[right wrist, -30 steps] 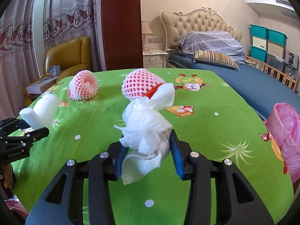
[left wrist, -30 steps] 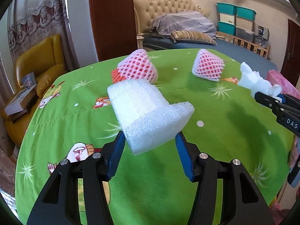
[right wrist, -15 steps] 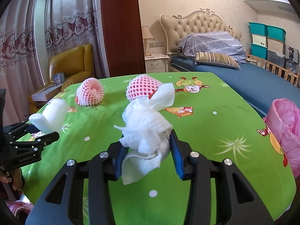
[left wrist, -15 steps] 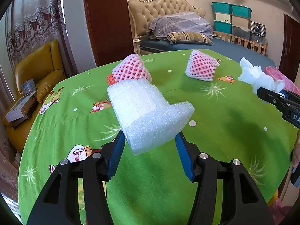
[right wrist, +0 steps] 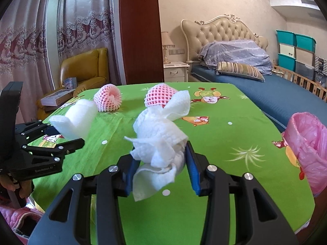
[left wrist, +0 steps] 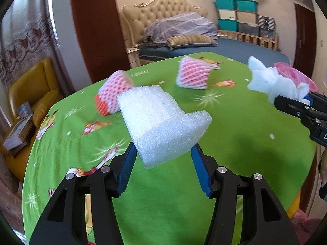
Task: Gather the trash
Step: 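Carry the foam block and tissue over the pink bin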
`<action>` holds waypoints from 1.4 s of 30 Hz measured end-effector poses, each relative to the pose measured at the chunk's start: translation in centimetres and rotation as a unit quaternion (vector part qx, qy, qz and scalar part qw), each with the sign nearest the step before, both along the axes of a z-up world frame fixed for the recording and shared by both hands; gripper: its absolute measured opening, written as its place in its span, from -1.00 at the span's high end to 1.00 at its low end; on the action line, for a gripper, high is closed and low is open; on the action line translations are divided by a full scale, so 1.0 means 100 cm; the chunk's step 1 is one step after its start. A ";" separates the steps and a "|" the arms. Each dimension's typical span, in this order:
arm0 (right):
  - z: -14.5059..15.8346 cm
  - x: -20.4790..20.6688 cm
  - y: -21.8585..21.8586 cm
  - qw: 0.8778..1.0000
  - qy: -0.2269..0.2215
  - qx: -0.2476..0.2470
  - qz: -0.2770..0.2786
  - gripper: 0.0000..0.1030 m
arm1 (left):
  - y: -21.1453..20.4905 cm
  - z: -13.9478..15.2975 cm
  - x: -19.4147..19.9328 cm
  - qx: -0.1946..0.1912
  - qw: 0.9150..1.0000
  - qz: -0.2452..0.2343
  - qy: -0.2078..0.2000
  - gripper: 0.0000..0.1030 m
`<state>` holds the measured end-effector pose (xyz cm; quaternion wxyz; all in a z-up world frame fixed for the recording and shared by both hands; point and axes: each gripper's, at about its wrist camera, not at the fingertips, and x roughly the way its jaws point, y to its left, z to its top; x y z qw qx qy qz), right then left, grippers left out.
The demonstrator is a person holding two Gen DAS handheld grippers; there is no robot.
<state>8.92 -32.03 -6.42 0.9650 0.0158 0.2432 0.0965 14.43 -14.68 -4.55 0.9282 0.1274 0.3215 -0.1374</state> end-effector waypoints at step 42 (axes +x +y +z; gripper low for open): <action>0.000 -0.018 -0.352 0.958 0.007 0.016 -0.288 0.14 | -0.420 0.053 0.084 -0.053 0.948 -0.301 0.087 -0.02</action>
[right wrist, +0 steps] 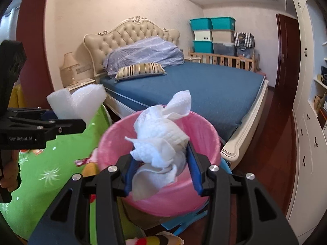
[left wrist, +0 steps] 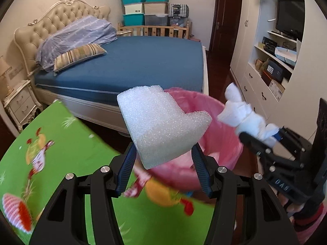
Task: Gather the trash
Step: 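Carry the foam block and tissue over the pink bin, then open both tools to drop the foam block and tissue into the bin, then move both tools back over the table toward the foam fruit nets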
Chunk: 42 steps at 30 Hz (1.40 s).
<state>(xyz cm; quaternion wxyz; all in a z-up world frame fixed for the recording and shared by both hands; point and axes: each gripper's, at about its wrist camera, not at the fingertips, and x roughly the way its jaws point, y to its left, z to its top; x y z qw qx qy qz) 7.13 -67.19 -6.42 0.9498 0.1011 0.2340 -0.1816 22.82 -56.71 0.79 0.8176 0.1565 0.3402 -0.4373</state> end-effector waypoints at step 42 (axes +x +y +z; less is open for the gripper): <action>0.013 0.102 0.285 0.980 0.009 0.027 0.195 -0.65 | 0.442 -0.048 -0.017 0.079 0.930 0.347 -0.094 -0.83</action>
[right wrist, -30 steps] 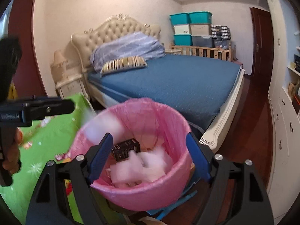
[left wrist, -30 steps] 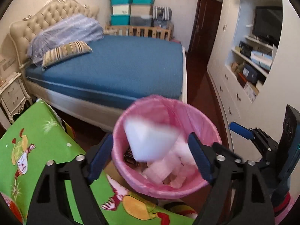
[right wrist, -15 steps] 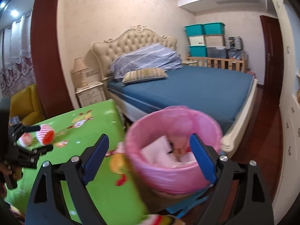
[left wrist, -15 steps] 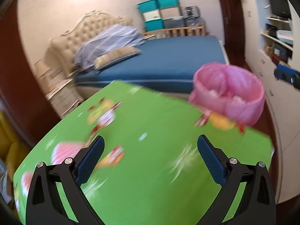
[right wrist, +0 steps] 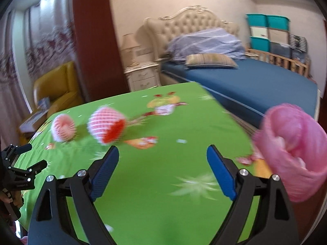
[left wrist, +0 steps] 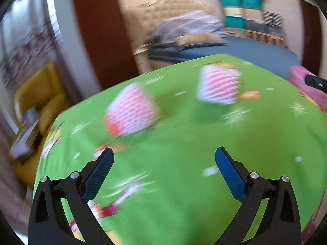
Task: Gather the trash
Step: 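Move both tools back over the table toward the foam fruit nets, then grasp the pink-white foam fruit net with the right tool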
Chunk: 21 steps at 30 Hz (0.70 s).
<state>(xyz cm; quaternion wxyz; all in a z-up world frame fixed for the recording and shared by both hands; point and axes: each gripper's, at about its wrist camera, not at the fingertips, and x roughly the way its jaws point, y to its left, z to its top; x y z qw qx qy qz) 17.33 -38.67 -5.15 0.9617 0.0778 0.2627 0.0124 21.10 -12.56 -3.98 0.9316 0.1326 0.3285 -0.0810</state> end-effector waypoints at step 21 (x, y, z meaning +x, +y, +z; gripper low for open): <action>-0.017 0.134 0.158 0.984 0.063 -0.160 0.052 -0.65 | 0.059 -0.035 0.018 -0.007 0.993 0.085 0.076 -0.83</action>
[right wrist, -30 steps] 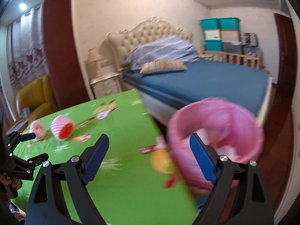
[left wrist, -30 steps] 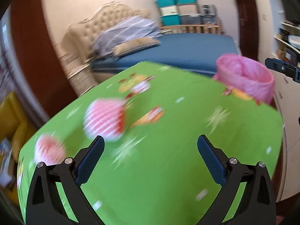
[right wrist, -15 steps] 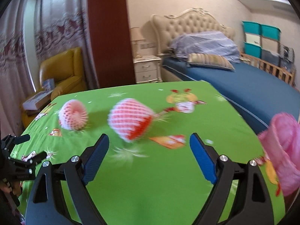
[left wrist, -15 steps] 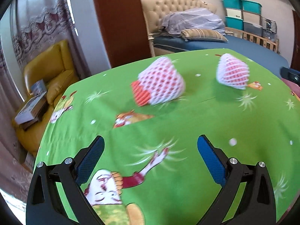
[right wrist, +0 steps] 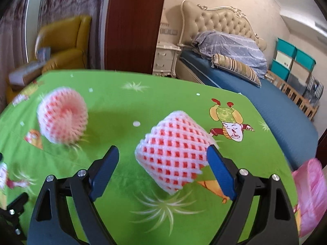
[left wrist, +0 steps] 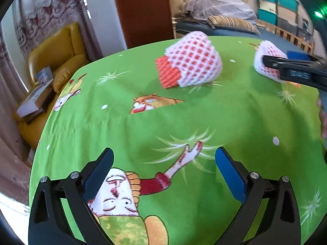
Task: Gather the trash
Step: 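Grasp the pink-white foam fruit net with the right tool, then grasp the other foam fruit net with the left tool while the right tool holds its net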
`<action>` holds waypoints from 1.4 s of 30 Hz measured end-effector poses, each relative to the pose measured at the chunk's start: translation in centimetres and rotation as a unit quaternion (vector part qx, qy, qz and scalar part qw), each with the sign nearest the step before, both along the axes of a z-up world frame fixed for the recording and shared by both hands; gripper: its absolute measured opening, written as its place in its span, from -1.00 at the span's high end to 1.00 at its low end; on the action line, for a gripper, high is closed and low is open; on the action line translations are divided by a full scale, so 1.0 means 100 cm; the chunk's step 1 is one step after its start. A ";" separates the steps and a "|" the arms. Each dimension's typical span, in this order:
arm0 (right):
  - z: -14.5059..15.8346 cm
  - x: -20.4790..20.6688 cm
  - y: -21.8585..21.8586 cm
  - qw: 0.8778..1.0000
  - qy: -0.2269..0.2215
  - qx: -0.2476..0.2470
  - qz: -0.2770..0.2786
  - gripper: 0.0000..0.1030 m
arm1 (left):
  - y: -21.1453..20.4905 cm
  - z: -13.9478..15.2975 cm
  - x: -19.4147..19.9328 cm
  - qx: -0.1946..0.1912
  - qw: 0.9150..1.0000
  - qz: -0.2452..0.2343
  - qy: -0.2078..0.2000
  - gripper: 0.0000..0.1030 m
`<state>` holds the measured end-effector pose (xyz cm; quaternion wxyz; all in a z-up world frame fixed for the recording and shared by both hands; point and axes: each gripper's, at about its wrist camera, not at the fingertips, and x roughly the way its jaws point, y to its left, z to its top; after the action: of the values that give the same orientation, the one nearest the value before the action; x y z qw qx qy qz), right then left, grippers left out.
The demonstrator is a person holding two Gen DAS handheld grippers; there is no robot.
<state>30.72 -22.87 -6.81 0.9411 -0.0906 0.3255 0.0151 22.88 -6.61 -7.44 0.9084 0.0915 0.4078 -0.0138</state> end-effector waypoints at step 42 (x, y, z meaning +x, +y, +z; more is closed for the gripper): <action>-0.003 -0.127 -0.081 0.984 -0.060 0.170 0.012 0.29 | -0.008 0.012 0.072 -0.023 0.998 -0.038 0.033 -0.85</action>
<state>18.04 -30.96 -7.11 0.9603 0.0655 0.2602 0.0763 30.09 -7.44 -6.22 0.8951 0.0858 0.4332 -0.0609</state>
